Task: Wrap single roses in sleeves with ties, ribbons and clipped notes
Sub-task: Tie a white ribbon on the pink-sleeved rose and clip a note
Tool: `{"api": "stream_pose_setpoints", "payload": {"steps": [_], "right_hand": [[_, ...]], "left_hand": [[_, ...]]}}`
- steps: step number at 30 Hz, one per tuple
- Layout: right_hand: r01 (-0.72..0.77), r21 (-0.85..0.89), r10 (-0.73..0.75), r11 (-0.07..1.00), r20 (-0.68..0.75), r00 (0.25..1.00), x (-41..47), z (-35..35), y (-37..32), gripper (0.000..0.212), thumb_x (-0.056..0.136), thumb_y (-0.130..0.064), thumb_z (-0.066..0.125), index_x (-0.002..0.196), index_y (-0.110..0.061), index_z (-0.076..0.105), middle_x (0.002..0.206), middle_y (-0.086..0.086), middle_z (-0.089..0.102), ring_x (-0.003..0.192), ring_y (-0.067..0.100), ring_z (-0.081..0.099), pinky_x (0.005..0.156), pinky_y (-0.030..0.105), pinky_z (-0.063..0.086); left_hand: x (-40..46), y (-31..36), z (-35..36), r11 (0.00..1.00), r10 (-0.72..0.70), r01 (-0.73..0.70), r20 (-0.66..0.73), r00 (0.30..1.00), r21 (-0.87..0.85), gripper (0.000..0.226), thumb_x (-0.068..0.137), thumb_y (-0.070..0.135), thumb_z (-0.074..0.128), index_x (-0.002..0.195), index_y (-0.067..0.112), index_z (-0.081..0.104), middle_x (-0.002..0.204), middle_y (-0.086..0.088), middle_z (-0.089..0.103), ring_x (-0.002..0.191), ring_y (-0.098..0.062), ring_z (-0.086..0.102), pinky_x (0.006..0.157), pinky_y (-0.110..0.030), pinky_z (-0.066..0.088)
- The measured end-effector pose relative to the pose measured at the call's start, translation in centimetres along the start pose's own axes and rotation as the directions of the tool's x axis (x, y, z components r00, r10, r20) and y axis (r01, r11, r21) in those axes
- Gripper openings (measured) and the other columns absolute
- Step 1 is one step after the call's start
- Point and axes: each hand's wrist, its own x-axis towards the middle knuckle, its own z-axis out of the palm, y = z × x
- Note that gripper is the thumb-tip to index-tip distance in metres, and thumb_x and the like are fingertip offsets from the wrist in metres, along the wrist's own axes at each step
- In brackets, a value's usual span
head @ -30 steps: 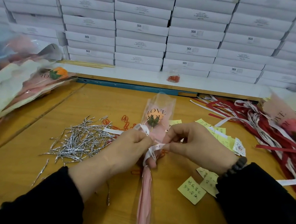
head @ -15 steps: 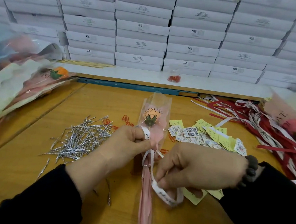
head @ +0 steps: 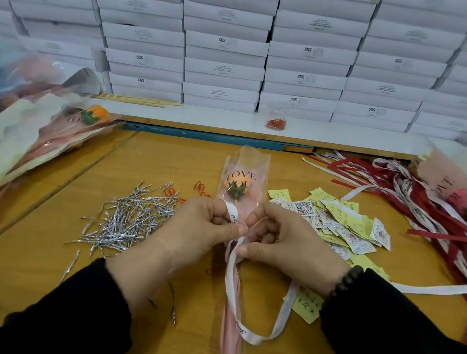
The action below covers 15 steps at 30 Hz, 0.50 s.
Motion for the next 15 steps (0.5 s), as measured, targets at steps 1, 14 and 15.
{"api": "stream_pose_setpoints", "payload": {"steps": [1, 14, 15], "right_hand": [[0.011, -0.014, -0.011, 1.000, -0.017, 1.000, 0.0, 0.2, 0.0, 0.029, 0.067, -0.015, 0.081, 0.087, -0.017, 0.060, 0.068, -0.007, 0.061, 0.051, -0.003, 0.048, 0.057, 0.017, 0.043], [0.006, -0.047, -0.009, 0.999, -0.077, 0.997, 0.1, 1.2, 0.4, 0.026, 0.073, -0.011, 0.075, 0.061, -0.015, 0.053, 0.055, -0.005, 0.050, 0.047, 0.000, 0.042, 0.052, 0.016, 0.036], [0.005, -0.065, -0.011, 0.998, -0.100, 0.995, 0.1, 1.4, 0.5, 0.025, 0.074, -0.010, 0.073, 0.061, -0.015, 0.052, 0.054, -0.006, 0.049, 0.046, 0.000, 0.042, 0.052, 0.018, 0.036]], "left_hand": [[0.0, 0.1, 0.0, 1.000, 0.007, -0.007, -0.007, 1.000, 0.005, 0.016, 0.081, 0.002, 0.066, 0.088, -0.012, 0.066, 0.083, -0.038, 0.063, 0.069, -0.028, 0.057, 0.071, -0.038, 0.046], [-0.1, 0.2, 0.2, 0.994, 0.057, -0.056, -0.011, 0.998, 0.099, 0.013, 0.078, 0.001, 0.069, 0.083, -0.011, 0.068, 0.084, -0.031, 0.066, 0.069, -0.025, 0.059, 0.068, -0.040, 0.052], [0.0, 0.1, 0.2, 0.993, 0.056, -0.055, -0.007, 0.998, 0.104, 0.015, 0.078, 0.002, 0.069, 0.083, -0.012, 0.067, 0.084, -0.033, 0.065, 0.070, -0.025, 0.059, 0.068, -0.042, 0.051]]}}
